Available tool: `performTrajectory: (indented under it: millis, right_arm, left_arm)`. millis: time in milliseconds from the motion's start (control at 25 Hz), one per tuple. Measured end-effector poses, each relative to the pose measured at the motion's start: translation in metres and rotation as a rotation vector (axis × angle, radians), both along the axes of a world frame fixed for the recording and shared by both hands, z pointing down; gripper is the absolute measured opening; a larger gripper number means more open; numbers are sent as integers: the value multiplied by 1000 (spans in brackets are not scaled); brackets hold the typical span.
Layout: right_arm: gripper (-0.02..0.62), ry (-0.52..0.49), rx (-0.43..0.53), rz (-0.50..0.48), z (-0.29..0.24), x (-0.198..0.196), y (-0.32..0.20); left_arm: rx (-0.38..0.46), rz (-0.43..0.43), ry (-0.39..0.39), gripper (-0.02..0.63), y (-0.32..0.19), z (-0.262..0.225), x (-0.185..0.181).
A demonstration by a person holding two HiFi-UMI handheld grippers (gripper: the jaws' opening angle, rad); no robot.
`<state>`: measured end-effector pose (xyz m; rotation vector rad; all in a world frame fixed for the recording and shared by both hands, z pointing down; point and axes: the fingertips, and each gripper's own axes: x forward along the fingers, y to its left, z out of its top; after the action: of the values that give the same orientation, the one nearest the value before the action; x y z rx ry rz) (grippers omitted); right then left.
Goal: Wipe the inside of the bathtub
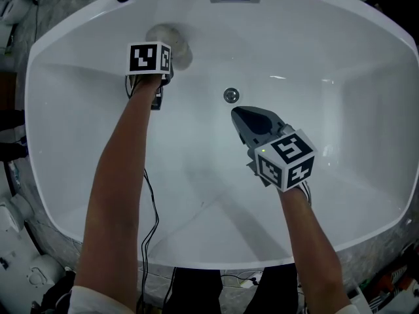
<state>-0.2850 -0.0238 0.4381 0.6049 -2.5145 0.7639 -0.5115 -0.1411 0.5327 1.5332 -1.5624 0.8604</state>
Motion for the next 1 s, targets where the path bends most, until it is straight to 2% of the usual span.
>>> performTrajectory:
  millis: [800,1000]
  right_arm:
    - [20,12,1,-56,17,-89,23]
    - [20,13,5,-76,21,-113,32]
  left_arm:
    - [-1,-14,-24,95,30,8,-106]
    - [13,-51,-24,95,42,7,-142]
